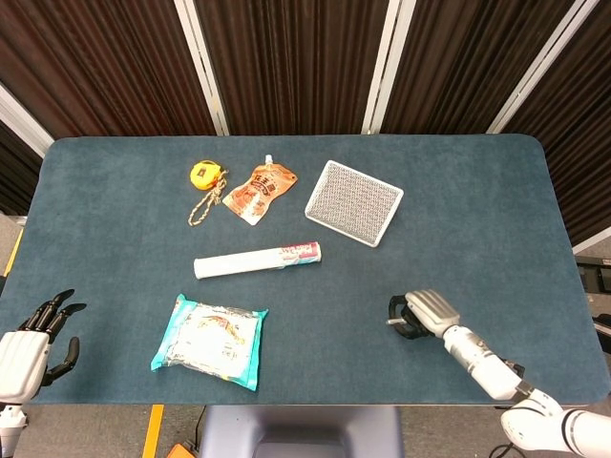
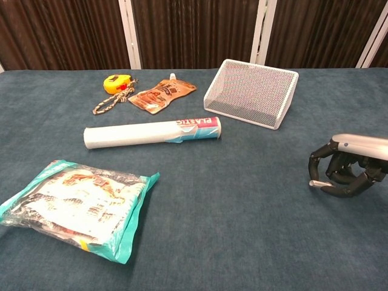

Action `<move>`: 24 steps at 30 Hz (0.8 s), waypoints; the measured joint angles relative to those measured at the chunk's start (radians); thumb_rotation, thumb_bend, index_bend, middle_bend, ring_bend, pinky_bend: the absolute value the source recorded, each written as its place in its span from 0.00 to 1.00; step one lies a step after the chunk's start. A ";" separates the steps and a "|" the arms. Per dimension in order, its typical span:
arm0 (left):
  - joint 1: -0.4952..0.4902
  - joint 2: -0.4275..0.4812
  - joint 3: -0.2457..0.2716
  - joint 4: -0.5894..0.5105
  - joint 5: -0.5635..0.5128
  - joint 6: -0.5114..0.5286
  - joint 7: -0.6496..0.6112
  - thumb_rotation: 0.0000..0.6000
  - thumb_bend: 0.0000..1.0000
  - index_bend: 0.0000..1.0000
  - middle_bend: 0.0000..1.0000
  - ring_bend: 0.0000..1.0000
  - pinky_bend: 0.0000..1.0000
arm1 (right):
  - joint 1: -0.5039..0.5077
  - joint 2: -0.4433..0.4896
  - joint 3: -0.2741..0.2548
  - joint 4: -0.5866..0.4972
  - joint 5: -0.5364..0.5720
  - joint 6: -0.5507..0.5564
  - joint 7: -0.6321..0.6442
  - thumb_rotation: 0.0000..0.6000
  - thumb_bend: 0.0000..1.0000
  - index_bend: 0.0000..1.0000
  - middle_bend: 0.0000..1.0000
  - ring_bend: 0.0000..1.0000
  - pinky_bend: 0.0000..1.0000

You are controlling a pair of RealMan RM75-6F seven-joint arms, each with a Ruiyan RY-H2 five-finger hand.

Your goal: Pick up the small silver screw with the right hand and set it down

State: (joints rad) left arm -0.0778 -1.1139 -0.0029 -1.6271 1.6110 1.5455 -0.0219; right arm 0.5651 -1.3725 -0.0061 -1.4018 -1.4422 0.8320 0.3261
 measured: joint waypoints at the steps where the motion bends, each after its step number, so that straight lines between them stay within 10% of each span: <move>1: 0.000 0.000 0.000 0.000 0.000 -0.001 0.000 1.00 0.56 0.24 0.09 0.17 0.41 | 0.002 0.003 0.000 -0.001 0.000 -0.003 0.005 1.00 0.53 0.62 1.00 0.88 0.78; 24: -0.003 -0.003 0.001 0.002 -0.003 -0.008 0.005 1.00 0.56 0.24 0.09 0.17 0.41 | 0.009 0.024 -0.001 -0.006 -0.004 -0.008 0.034 1.00 0.53 0.60 1.00 0.88 0.78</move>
State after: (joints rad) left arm -0.0807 -1.1166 -0.0018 -1.6252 1.6084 1.5372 -0.0167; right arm 0.5740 -1.3488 -0.0075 -1.4078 -1.4459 0.8237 0.3598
